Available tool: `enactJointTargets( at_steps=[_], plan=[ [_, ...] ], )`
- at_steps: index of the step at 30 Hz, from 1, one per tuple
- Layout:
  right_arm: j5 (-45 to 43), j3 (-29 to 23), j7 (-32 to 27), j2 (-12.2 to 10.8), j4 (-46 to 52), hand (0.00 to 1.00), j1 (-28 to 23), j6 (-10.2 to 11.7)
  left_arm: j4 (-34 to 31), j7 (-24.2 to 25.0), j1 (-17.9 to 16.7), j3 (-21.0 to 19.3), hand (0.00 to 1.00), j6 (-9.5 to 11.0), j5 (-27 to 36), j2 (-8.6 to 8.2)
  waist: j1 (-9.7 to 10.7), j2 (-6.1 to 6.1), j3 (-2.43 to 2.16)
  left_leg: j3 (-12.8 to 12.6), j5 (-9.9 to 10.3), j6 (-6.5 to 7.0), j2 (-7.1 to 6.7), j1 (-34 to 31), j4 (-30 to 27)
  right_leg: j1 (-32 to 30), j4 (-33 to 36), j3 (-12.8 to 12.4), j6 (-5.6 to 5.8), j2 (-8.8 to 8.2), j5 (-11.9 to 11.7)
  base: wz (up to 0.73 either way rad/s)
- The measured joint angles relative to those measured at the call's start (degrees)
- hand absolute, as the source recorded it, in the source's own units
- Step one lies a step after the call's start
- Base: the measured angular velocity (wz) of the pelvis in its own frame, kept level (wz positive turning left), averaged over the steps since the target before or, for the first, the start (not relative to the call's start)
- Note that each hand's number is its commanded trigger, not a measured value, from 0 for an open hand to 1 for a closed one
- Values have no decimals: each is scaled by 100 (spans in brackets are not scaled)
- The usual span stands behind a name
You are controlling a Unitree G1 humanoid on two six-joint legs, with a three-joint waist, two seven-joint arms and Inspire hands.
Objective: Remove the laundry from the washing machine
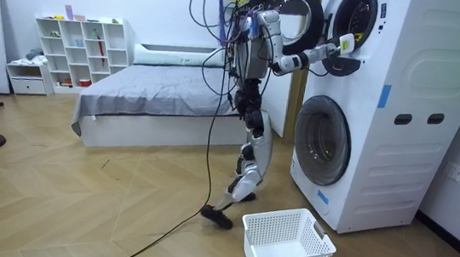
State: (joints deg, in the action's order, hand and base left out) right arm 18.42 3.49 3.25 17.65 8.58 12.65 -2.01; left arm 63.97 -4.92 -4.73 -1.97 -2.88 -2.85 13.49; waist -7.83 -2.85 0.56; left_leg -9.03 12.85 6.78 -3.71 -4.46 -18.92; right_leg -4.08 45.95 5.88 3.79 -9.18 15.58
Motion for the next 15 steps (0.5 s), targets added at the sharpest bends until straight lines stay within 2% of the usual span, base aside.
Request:
enactJointTargets(
  at_steps=[2, 4, 5, 6, 7, 8, 9, 10, 12, 15],
  plan=[
    [17, 14, 60, 14, 9, 0, -40, -2, -19, -2, 31, 6, 0, 105, 1, 50, 49, 36, 11, -19, -22, -15, 93, 154, 110, -429, -344, -11, -58, 209, 212, -4],
    [21, 61, 66, 31, 15, 0, -55, -1, -30, -3, 61, 7, 0, 110, 13, 64, 160, 38, 12, -18, -14, -29, 138, 281, 198, -673, -1243, 5, -145, 348, 150, 5],
    [65, 110, 68, 45, 17, 0, -57, 1, -29, -4, 50, 9, 0, 112, 12, 53, 178, 40, 13, -23, 15, -60, 140, 352, 234, -722, -2031, -46, -176, 429, -91, 9],
    [151, 186, 69, 72, 18, 0, -94, 3, -27, -11, -6, 4, 0, 112, 10, 39, 226, 72, -2, 9, 79, -103, 162, 458, 226, -662, -2374, -115, -270, 516, -535, 5],
    [185, 220, 77, 75, 20, 0, -99, 2, -27, -17, -45, 4, 0, 114, 8, 40, 228, 76, -10, 12, 103, -138, 175, 517, 232, -571, -2492, -142, -291, 563, -658, -5],
    [257, 259, 149, 74, 36, 0, -98, 7, -20, -39, -104, -3, 0, 113, -9, 46, 204, 101, -5, 13, 133, -194, 219, 617, 275, -423, -2703, -153, -336, 655, -913, -23],
    [292, 312, 237, 83, 48, 0, -98, 45, -5, -58, -161, -8, 0, 113, -12, 46, 183, 114, -15, -19, 122, -249, 285, 693, 376, -335, -2867, -126, -379, 751, -1012, -25],
    [305, 339, 282, 92, 59, 0, -101, 78, 8, -60, -181, -11, 0, 114, -12, 48, 180, 124, -11, -23, 112, -274, 313, 716, 419, -296, -2946, -110, -395, 777, -1059, -19],
    [308, 376, 459, 104, 145, 0, -100, 93, 19, -59, -335, -21, 0, 116, -50, 50, 188, 109, -25, -37, 101, -362, 413, 721, 488, -231, -3102, -118, -525, 874, -1173, -7],
    [387, 411, 629, 98, 179, 0, -100, 102, 12, -57, -507, -23, 0, 111, -60, 47, 155, 108, -27, -38, 97, -460, 510, 772, 537, -141, -3245, -116, -589, 991, -1208, -1]
  ],
)
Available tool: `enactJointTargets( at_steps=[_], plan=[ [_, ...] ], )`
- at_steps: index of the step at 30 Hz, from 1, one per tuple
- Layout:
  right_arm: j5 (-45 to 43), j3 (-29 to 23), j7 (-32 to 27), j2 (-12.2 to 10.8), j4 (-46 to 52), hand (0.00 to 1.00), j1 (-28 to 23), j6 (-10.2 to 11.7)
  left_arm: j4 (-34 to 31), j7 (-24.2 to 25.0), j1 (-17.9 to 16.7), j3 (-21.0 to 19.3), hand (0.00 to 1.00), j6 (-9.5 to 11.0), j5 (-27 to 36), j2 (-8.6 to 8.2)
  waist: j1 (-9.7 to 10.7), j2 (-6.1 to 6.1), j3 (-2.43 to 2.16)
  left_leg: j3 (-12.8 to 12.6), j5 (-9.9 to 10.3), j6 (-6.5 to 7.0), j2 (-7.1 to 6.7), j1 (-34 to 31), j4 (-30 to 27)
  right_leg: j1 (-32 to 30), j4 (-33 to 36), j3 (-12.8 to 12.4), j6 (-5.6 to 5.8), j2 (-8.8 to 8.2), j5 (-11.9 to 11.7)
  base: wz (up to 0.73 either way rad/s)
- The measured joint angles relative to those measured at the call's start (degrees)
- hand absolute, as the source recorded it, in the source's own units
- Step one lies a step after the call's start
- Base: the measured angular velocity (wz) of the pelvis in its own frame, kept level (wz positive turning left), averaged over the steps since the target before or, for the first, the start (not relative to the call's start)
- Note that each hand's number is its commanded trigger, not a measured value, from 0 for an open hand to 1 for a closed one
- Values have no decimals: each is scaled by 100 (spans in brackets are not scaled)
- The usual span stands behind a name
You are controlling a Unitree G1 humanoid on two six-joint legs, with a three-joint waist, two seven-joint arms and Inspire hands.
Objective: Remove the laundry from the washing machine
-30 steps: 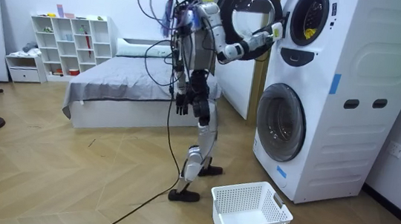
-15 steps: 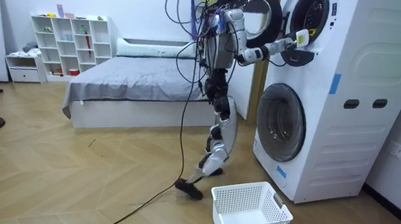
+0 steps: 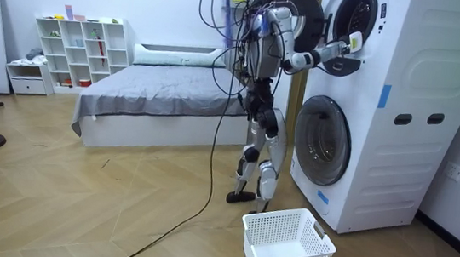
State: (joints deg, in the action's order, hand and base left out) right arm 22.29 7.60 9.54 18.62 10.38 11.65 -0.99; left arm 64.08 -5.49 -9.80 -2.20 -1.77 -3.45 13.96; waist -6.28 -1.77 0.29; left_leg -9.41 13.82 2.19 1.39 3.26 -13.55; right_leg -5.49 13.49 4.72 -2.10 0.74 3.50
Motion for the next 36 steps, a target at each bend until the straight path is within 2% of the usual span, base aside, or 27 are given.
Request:
enactJointTargets(
  at_steps=[5, 9, 17, 21, 25, 30, 33, 36],
  plan=[
    [-4, 34, 127, -35, 23, 0, 1, -22, -7, 112, -170, 6, 0, -98, 22, -47, -44, -1, -1, 48, -3, -115, 94, 25, -2, 66, -95, 30, -90, 92, 15, 3],
    [-8, 128, 107, -39, 147, 0, 2, -32, -40, 116, -148, 23, 0, -96, 44, -148, -36, -18, -8, 112, -7, -175, 99, -34, -7, 42, -124, 68, -106, 129, 39, 7],
    [77, 155, 67, -36, 237, 0, 1, -31, -151, 115, -118, 64, 0, -70, 74, -180, 13, -38, -20, 169, -17, -205, 131, -70, 15, 67, -176, 190, -191, 142, -4, 3],
    [858, 154, 153, -25, 232, 0, 7, -37, 8, 118, -96, 65, 0, -43, 72, -168, 0, -35, -17, 178, -24, -213, 134, -43, 43, 94, -190, 227, -209, 138, -17, 0],
    [1361, 162, 365, -43, 235, 0, 215, -37, 11, 141, -130, 36, 0, -46, 47, -164, -80, 16, 12, 209, -25, -216, 133, 20, 98, 142, -199, 230, -204, 143, 5, 5],
    [2031, 384, 507, -52, 481, 0, 603, -33, 9, 140, -141, 33, 0, -62, 40, -148, -318, -25, -28, 224, -37, -218, 135, 65, 226, 145, -241, 280, -203, 154, 11, 2],
    [2503, 470, 611, -94, 483, 0, 913, -33, 9, 139, -101, 35, 0, -62, 35, -151, -339, -68, -42, 314, -36, -216, 129, 59, 234, 177, -299, 348, -184, 145, 22, 13],
    [2739, 455, 615, -160, 515, 0, 1015, -33, 8, 139, -94, 16, 0, -63, -1, -153, -347, -96, -28, 393, -35, -214, 126, 141, 304, 310, -389, 424, -155, 141, 41, 16]
  ],
)
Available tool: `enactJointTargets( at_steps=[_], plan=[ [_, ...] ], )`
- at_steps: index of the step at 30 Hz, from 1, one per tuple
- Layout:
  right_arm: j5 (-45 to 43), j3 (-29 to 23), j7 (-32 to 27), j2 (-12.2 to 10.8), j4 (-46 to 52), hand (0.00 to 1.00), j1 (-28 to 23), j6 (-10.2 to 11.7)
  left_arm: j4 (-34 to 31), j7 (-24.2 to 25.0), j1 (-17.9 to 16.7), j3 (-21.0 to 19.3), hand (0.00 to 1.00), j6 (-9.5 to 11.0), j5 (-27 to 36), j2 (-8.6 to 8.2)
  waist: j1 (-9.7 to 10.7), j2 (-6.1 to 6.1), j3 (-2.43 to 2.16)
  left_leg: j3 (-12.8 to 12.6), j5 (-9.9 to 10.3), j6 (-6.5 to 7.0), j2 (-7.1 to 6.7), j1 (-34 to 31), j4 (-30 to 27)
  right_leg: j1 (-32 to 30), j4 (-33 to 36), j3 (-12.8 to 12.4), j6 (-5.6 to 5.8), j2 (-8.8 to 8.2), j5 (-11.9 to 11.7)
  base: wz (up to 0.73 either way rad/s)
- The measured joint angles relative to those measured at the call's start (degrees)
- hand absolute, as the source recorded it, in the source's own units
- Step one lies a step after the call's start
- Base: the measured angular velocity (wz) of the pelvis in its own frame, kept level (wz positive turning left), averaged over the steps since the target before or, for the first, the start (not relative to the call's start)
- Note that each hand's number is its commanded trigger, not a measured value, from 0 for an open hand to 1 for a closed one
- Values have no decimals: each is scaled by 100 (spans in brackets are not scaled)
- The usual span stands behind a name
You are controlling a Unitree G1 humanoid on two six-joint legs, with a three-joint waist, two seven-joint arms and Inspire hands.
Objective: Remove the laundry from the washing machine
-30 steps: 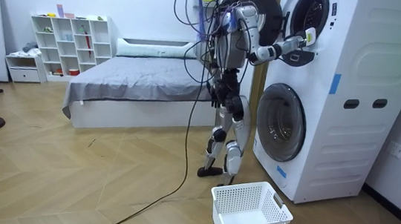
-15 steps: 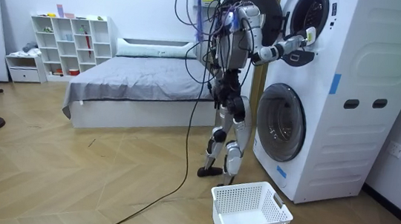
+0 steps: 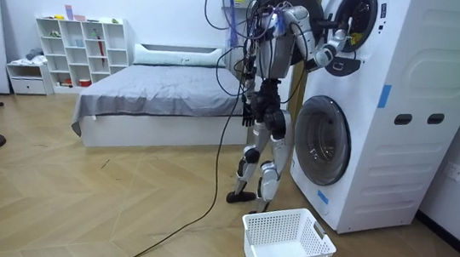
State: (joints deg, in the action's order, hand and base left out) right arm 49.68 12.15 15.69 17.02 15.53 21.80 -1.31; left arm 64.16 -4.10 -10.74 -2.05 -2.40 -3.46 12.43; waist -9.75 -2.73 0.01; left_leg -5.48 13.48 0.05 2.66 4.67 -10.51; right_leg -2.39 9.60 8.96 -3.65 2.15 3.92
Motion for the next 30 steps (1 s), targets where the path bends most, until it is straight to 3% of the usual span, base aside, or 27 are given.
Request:
enactJointTargets(
  at_steps=[4, 13, 16, 21, 23, 26, 30],
  plan=[
    [81, -35, -28, -10, 151, 0, -3, 0, -1, -1, 18, 0, 0, 0, 1, -13, 8, -50, 11, 27, 7, 8, -1, 21, 33, 22, -7, 43, 24, -3, 15, 5],
    [181, -35, -189, -15, 154, 0, -6, 0, -20, -2, -10, 2, 0, -6, -3, -27, 22, 7, 45, 18, 8, 8, 9, 71, 114, 40, 0, 30, 35, 8, 22, 0],
    [-231, -41, -251, -24, 154, 0, -19, 0, -23, -6, -62, 1, 0, -10, -4, -30, 42, 29, 46, 16, 8, 8, 5, 72, 113, 41, 4, -10, 35, 17, 22, 0],
    [-1400, -47, -508, 94, 39, 0, -19, -3, -44, -16, -154, -14, 0, -147, -1, -45, 125, 11, 22, 19, 8, 8, -1, 81, 94, 55, 6, 13, 34, 0, 21, 0],
    [-1479, -95, -594, 154, -184, 0, -19, -11, -43, -33, -154, -32, 0, -195, 3, -44, 162, -17, 5, 49, 8, 9, -5, 80, 89, 72, 6, 46, 35, -11, 22, 8],
    [-1798, -406, -916, 226, -408, 0, -18, -198, -70, -34, -158, -82, 0, -242, -86, -50, 197, -45, -13, 95, 7, 10, -19, 67, 76, 82, 7, 68, 48, -23, 34, 7],
    [-1909, -575, -972, 510, -586, 0, 19, -223, -210, -51, -220, -466, 0, -255, -347, -87, 196, -138, -40, 167, 7, 10, -35, 95, 84, 143, -2, 128, 47, -42, 83, 11]
  ],
)
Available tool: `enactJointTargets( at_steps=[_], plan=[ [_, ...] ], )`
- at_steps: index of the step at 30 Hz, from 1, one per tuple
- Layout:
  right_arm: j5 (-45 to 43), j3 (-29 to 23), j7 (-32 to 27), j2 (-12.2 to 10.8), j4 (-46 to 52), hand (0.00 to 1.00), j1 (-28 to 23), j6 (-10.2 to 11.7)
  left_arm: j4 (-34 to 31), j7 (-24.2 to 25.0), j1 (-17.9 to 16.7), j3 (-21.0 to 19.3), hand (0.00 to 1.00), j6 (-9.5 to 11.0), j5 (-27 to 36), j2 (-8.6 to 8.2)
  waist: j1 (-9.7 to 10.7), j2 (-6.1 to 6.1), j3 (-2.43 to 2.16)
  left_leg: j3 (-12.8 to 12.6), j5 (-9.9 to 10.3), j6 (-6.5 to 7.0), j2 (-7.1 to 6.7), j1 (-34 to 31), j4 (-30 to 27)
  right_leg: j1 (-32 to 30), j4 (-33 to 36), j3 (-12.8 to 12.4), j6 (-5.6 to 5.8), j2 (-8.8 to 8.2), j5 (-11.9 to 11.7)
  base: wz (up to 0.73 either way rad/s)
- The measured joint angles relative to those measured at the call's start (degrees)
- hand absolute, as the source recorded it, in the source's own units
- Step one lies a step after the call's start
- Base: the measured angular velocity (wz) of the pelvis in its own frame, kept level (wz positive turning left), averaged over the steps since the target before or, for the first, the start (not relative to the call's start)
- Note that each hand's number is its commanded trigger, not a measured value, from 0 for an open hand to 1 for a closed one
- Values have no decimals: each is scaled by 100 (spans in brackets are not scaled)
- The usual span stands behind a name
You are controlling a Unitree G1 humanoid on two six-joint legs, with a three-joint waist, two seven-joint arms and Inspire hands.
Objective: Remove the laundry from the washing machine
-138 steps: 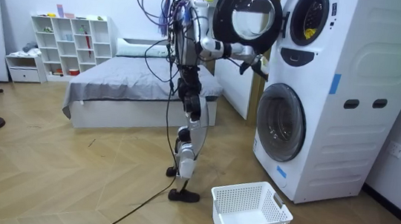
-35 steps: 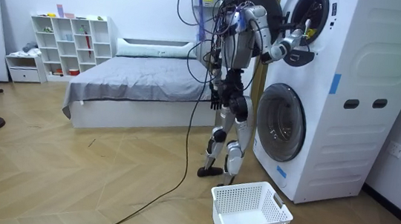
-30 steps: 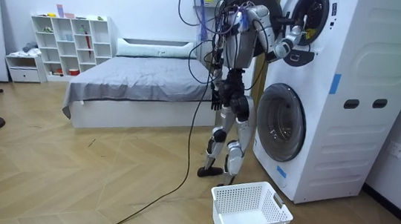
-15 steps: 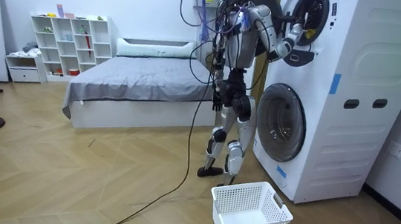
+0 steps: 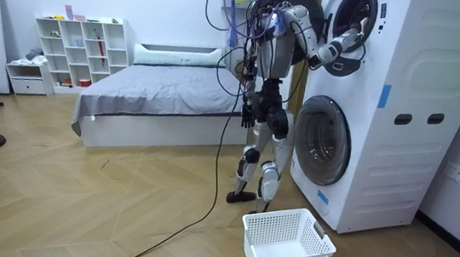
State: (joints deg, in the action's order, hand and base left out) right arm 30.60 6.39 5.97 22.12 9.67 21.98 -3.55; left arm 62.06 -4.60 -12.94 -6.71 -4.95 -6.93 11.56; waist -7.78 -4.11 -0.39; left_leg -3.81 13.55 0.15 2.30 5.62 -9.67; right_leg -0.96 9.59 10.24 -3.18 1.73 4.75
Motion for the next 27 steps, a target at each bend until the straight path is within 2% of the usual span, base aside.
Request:
enactJointTargets(
  at_steps=[2, 3, 4, 5, 6, 11, 13, 15, 17, 20, 23, 25, 27],
  plan=[
    [-220, -1, 7, 57, -118, 0, 21, -26, -17, -26, -17, -50, 0, -27, 0, 1, 11, -53, -2, 83, 0, 1, -12, 0, -28, 31, 2, 91, -1, -30, 17, 19],
    [-217, -7, 11, 63, -279, 0, 97, -35, -20, -27, -28, -113, 0, -89, 2, -6, 44, -119, -5, 110, 0, 2, -21, -9, -76, 35, 18, 95, 2, -40, 30, 16],
    [-216, -7, 25, 71, -379, 0, 161, -58, -21, -26, -32, -155, 0, -119, -2, -9, 65, -149, 5, 130, 2, 6, -28, -21, -94, 37, 20, 102, 1, -45, 34, 18],
    [-204, -7, 69, 142, -576, 0, 314, -146, -36, -26, -26, -225, 0, -175, -14, -10, 113, -216, 36, 188, 10, 18, -49, -69, -129, 42, 18, 121, -2, -62, 43, 20],
    [-204, -6, 108, 251, -730, 0, 433, -243, -68, -26, -25, -262, 0, -222, -19, -10, 117, -266, 44, 230, 15, 28, -69, -125, -187, 31, 17, 118, 1, -74, 43, 19],
    [-242, -23, 125, 534, -1287, 0, 824, -488, -175, -1, -151, -435, 0, -390, -207, -11, 82, -320, 12, 259, -22, 101, -109, -134, -204, 39, 32, 138, 54, -155, 8, 5],
    [-411, -79, 125, 534, -1470, 0, 974, -557, -189, 22, -183, -466, 0, -468, -239, 0, 67, -332, 4, 258, -29, 116, -125, -124, -194, 43, 44, 150, 73, -166, -1, 0],
    [-446, -76, 100, 534, -2026, 0, 1340, -604, -189, 29, -191, -558, 0, -553, -256, 12, 66, -363, -9, 258, -35, 134, -154, -95, -175, 43, 78, 148, 93, -173, 7, 0],
    [-427, -59, 147, 528, -2229, 0, 1369, -604, -189, 16, -189, -557, 0, -576, -256, 50, 67, -418, -25, 257, -39, 147, -175, -83, -175, 45, 103, 152, 102, -189, 13, 0],
    [-423, -54, 182, 525, -2638, 0, 1569, -708, -252, -6, -129, -556, 0, -607, -257, 46, 61, -502, 10, 261, -50, 188, -201, -108, -204, 42, 105, 161, 136, -233, -10, 0],
    [-423, -55, 165, 525, -2950, 0, 1746, -855, -361, -6, -151, -558, 0, -664, -262, 36, 73, -511, 4, 260, -54, 211, -253, -126, -212, 29, 104, 144, 176, -274, -29, 0],
    [-426, -67, 161, 526, -3038, 0, 1809, -916, -462, -6, -203, -558, 0, -715, -279, 41, 99, -519, -6, 262, -84, 264, -281, -152, -211, 2, 110, 145, 201, -305, -44, 0],
    [-549, -68, 163, 526, -3087, 0, 1882, -1033, -477, 2, -225, -629, 0, -799, -332, 37, 119, -536, -44, 257, -111, 305, -314, -215, -211, -75, 140, 148, 231, -344, -88, 0]
  ],
)
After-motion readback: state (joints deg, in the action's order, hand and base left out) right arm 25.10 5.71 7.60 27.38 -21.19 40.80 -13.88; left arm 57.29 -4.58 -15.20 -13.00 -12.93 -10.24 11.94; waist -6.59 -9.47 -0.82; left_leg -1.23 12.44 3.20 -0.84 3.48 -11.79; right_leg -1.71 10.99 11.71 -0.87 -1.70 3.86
